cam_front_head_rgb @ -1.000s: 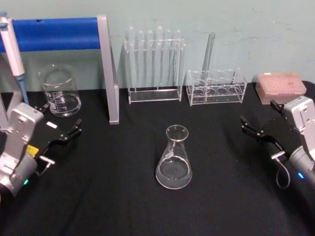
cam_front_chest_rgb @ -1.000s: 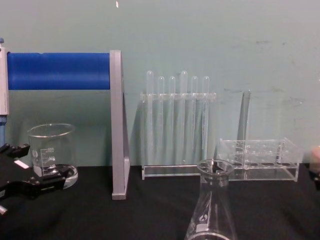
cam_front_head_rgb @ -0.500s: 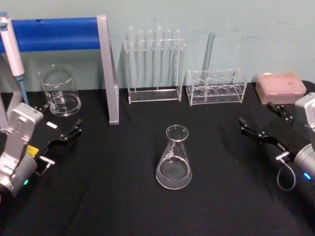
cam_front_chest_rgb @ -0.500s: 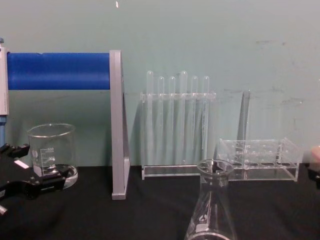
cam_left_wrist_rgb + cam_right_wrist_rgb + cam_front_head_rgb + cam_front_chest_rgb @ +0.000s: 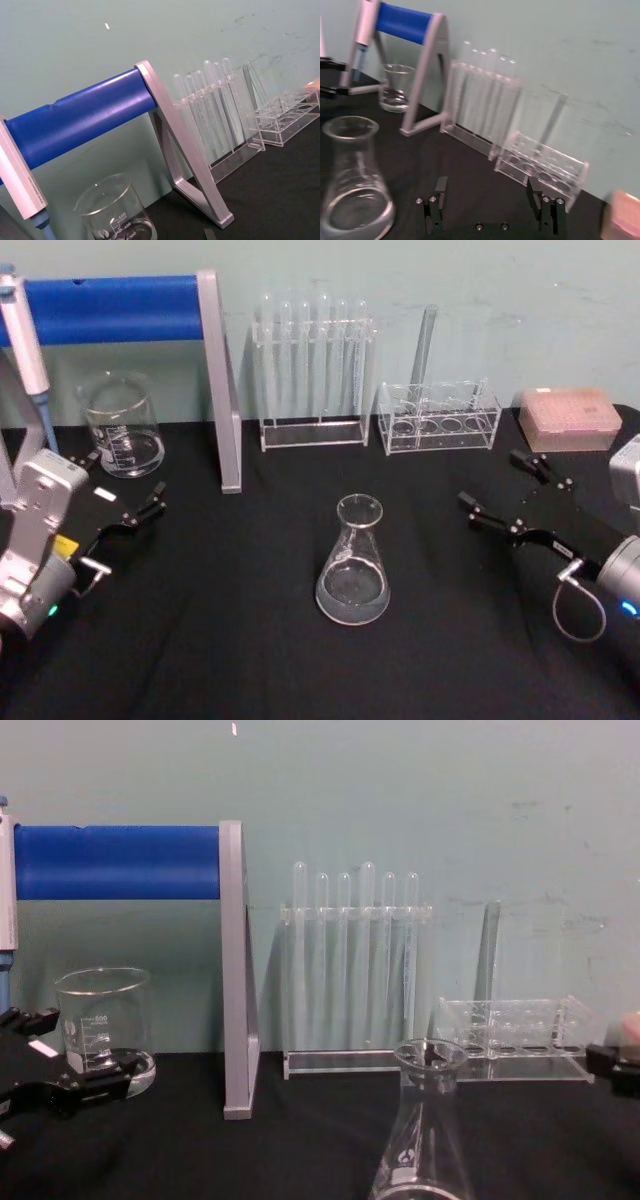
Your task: Grasp the erlenmeyer flask with one hand, shake it three times, then place it back.
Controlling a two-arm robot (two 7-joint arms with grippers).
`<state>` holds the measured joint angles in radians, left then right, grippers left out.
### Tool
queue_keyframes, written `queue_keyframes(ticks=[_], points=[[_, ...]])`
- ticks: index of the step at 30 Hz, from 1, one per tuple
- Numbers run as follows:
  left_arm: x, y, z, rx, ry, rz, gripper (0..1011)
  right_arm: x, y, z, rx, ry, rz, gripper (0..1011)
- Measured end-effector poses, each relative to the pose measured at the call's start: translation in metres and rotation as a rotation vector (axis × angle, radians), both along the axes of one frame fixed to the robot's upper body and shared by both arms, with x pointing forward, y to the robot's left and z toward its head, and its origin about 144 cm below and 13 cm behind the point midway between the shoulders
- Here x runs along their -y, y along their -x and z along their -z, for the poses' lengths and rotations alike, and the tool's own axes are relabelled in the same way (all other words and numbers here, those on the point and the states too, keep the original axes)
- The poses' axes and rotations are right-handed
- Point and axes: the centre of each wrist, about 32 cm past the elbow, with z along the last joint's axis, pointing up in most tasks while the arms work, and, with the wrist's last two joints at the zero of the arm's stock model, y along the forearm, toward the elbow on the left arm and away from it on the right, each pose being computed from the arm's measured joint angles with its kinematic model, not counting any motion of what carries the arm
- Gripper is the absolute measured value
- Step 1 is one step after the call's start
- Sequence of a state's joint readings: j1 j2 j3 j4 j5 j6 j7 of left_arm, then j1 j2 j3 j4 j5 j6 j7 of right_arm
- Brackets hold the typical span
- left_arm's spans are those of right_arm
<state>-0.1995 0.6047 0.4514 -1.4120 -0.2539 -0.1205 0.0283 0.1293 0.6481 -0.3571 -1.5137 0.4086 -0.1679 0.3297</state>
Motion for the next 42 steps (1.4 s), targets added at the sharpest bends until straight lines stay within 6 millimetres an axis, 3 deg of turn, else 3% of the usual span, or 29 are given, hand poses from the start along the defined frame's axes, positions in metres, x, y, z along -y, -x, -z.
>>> queue_keyframes(ticks=[17,42], points=[[0.000,0.000,0.000,0.000,0.000,0.000,1001,-0.005,0.006,-0.003,-0.020,-0.031,-0.195,1000],[0.000,0.000,0.000,0.000,0.000,0.000,1001,-0.033,-0.001,0.006,-0.117,-0.093,-0.350,1000]])
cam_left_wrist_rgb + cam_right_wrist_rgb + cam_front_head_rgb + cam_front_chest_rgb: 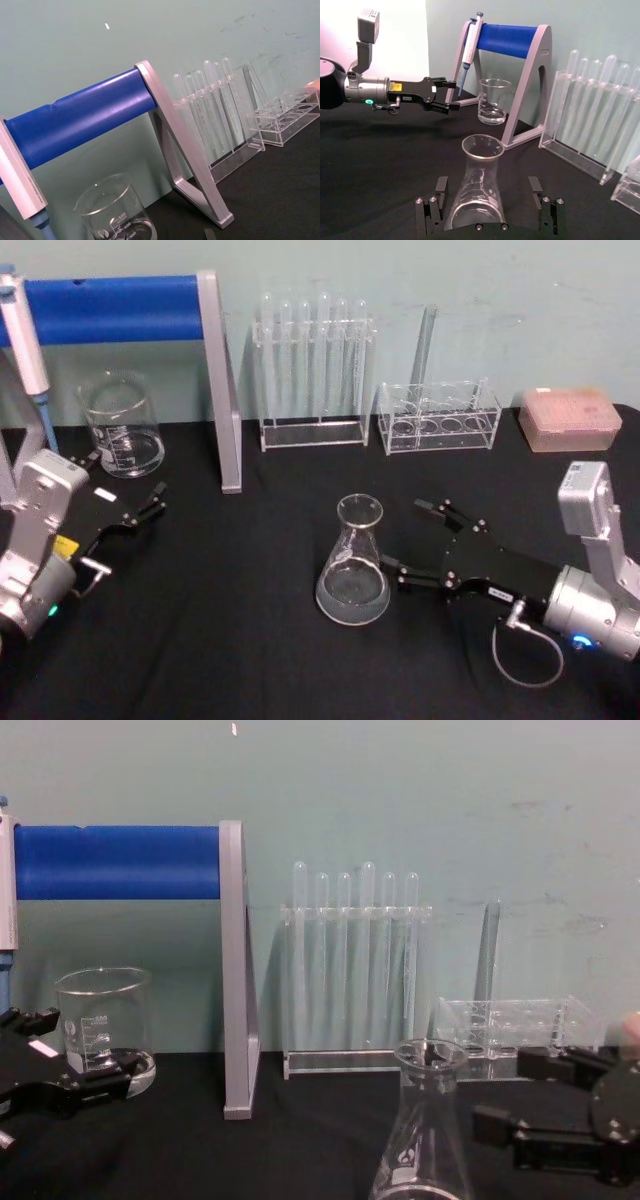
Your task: Grasp the erlenmeyer flask with one hand, shake it three times, then place it back.
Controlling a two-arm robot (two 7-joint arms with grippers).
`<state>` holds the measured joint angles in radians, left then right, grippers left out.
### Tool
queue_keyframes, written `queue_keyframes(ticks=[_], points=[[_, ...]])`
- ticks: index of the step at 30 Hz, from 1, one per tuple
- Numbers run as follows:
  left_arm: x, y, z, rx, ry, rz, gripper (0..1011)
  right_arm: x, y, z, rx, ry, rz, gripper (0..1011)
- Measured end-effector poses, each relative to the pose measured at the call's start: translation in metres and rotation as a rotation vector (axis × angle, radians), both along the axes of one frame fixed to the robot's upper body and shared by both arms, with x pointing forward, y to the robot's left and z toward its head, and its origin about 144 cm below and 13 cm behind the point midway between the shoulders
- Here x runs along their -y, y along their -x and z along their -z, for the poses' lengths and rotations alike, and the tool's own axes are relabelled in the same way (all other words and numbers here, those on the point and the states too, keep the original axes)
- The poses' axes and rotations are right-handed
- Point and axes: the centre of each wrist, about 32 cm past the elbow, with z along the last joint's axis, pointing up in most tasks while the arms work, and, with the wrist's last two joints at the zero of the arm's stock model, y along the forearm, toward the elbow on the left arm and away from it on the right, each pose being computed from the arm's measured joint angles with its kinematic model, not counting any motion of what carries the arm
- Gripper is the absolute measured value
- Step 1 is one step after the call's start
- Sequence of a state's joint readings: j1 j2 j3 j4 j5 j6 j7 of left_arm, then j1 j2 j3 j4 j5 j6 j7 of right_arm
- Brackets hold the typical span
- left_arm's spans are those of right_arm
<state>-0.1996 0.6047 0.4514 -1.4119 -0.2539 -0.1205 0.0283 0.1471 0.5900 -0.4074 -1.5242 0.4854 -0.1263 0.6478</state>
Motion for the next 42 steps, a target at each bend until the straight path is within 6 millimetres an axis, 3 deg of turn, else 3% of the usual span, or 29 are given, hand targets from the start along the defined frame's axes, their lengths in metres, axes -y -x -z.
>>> queue_keyframes(ticks=[42], points=[[0.000,0.000,0.000,0.000,0.000,0.000,1001,-0.035,-0.042,0.006,-0.045,-0.002,-0.073,1000]])
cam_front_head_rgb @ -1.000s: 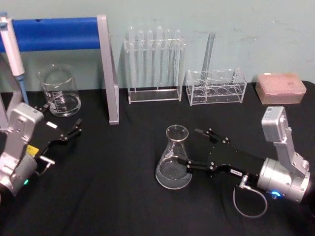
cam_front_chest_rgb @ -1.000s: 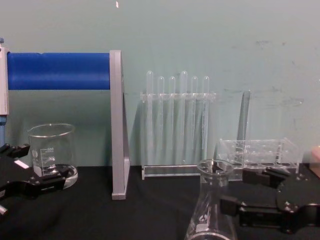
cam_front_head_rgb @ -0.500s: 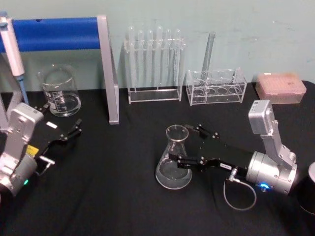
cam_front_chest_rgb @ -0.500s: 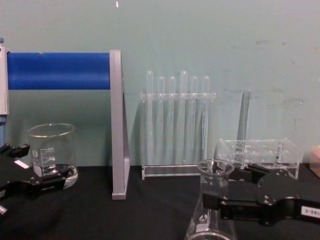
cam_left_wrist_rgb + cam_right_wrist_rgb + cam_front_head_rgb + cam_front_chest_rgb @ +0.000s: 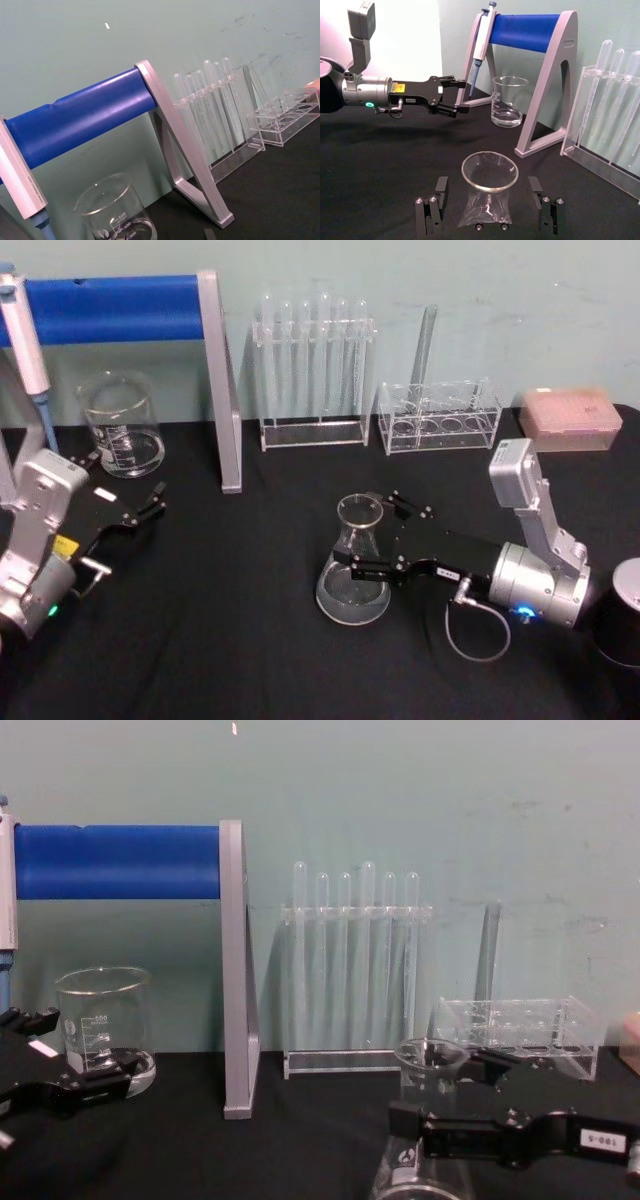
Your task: Grasp the erlenmeyer flask with one hand, shake it three times, then place it back.
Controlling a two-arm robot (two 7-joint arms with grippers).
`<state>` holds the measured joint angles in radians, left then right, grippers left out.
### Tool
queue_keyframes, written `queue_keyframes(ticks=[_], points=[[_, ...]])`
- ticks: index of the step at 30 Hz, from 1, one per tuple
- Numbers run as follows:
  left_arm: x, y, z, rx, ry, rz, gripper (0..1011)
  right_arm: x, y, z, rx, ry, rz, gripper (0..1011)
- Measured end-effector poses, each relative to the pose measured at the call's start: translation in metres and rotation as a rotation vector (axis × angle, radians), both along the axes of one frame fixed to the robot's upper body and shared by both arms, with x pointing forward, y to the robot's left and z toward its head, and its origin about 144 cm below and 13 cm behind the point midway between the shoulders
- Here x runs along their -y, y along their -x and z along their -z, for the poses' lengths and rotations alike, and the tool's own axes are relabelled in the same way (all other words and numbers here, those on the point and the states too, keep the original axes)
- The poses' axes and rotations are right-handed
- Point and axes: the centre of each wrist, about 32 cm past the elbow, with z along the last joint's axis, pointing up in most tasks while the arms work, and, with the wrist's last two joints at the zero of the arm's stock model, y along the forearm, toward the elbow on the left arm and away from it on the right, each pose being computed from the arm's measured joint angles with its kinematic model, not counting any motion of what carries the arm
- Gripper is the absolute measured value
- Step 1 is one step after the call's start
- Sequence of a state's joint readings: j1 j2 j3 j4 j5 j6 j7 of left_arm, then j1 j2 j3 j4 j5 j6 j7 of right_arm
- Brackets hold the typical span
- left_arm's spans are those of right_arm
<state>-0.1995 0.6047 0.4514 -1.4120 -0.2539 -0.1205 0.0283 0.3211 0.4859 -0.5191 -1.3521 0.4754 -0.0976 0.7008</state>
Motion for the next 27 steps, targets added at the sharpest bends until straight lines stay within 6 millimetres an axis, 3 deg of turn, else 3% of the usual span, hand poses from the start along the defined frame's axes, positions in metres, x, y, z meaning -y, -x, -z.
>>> queue_keyframes(ticks=[27], points=[[0.0000,0.0000,0.0000,0.000,0.000,0.000,1001,-0.0006,-0.0032,-0.0001,-0.007,0.008,-0.010,1000]])
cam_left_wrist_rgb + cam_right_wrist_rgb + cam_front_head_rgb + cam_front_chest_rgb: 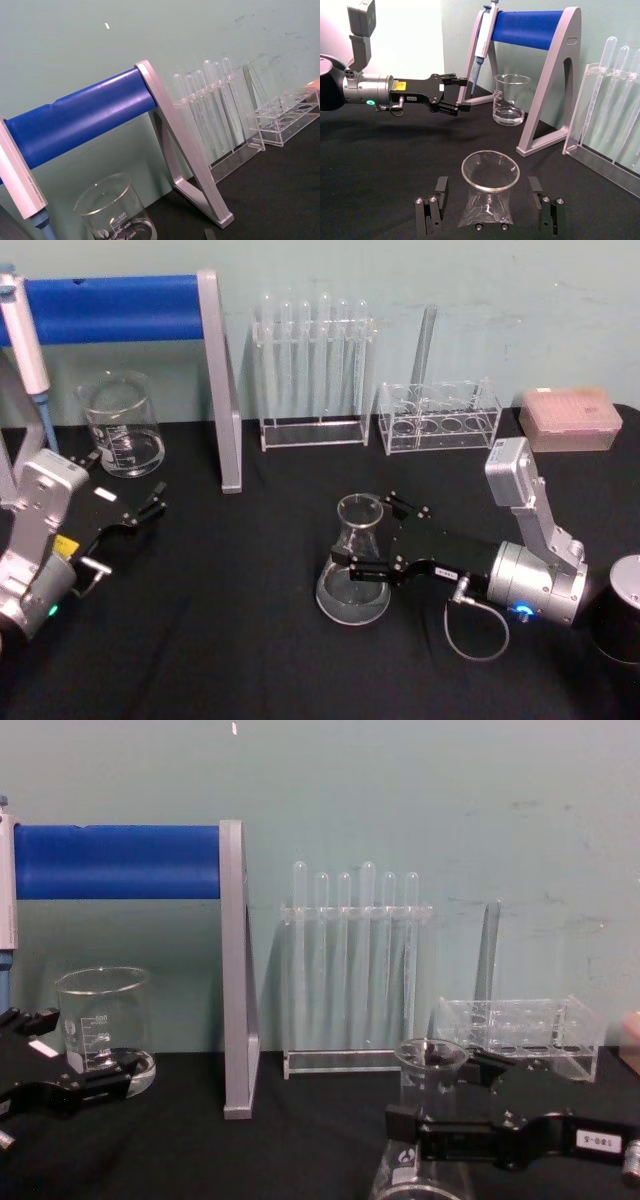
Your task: Grasp the erlenmeyer flask with one hand, shake it three times, then place it back.
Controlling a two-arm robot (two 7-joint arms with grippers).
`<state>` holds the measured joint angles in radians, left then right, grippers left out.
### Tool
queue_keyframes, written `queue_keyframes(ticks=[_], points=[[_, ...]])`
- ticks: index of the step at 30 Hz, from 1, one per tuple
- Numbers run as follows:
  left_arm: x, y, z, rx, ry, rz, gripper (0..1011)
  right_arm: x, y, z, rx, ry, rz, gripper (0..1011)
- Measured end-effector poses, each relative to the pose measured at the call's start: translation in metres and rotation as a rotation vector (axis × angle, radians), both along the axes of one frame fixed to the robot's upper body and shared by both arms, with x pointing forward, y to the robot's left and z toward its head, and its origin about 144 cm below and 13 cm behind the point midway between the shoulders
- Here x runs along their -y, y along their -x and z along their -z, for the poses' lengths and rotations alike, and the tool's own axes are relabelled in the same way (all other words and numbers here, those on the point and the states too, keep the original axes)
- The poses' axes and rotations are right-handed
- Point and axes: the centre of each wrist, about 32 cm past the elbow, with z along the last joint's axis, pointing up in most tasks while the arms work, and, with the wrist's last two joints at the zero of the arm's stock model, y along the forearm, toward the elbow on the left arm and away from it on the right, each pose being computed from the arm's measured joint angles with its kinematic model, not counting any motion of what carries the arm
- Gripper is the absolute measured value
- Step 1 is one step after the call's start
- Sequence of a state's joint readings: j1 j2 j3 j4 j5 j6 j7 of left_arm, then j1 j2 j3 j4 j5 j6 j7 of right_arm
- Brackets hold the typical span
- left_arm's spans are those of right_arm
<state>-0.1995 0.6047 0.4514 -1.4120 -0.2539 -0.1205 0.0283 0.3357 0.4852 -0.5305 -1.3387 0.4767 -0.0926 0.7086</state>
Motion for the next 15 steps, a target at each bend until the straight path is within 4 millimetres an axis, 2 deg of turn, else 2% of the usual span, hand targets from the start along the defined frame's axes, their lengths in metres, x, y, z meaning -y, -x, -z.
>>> queue_keyframes(ticks=[15], points=[[0.0000,0.0000,0.0000,0.000,0.000,0.000,1001,0.0000,0.0002,-0.0001,0.001,-0.001,0.001,997]])
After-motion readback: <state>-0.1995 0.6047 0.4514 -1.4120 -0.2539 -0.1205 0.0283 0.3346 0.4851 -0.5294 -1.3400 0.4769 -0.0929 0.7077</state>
